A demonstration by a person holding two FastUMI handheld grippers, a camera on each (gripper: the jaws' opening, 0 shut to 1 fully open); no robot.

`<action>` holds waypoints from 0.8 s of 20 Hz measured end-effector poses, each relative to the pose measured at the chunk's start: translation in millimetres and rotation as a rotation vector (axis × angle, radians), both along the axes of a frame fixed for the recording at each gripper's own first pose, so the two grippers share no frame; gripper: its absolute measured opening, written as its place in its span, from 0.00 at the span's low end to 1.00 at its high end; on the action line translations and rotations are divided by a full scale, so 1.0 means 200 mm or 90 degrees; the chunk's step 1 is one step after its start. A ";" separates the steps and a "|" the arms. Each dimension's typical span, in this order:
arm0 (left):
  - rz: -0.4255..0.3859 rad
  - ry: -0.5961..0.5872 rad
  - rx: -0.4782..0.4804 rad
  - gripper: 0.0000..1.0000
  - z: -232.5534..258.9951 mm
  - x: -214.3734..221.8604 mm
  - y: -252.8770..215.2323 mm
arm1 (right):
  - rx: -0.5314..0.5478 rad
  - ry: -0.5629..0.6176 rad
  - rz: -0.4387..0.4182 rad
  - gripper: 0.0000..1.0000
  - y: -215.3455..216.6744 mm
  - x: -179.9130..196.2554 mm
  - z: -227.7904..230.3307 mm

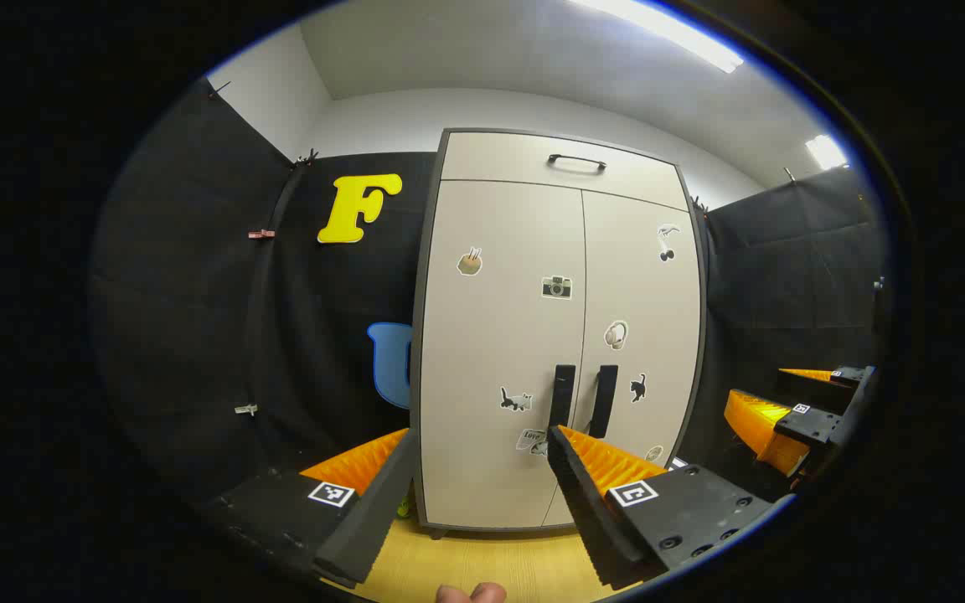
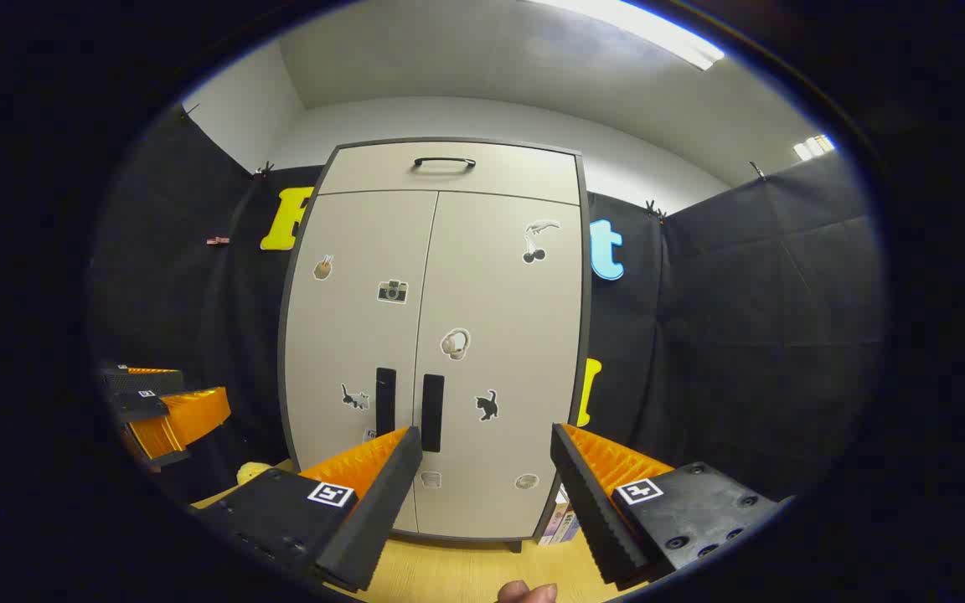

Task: Open the right door of the double-door shoe cabinet with the right hand, and open the left door with the left hand.

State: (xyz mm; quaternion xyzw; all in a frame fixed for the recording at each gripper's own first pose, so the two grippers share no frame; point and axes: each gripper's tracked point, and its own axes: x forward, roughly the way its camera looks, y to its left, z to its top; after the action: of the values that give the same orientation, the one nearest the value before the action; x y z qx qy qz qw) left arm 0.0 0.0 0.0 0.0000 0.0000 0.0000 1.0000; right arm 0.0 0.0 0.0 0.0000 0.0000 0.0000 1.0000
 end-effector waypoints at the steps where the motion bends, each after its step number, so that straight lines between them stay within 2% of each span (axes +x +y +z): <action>1: -0.001 -0.001 0.000 0.94 0.00 0.00 0.00 | 0.000 -0.001 0.000 0.97 0.00 0.00 0.00; 16: -0.004 -0.005 0.015 0.94 0.01 0.00 -0.01 | 0.004 0.002 0.002 0.97 -0.01 0.02 0.00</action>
State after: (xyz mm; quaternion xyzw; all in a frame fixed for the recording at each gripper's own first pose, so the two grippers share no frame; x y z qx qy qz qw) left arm 0.3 -2.1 1.7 0.0122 -0.0041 -0.0035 0.9999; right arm 3.3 -1.1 -0.8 0.0031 0.0017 0.0013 1.0000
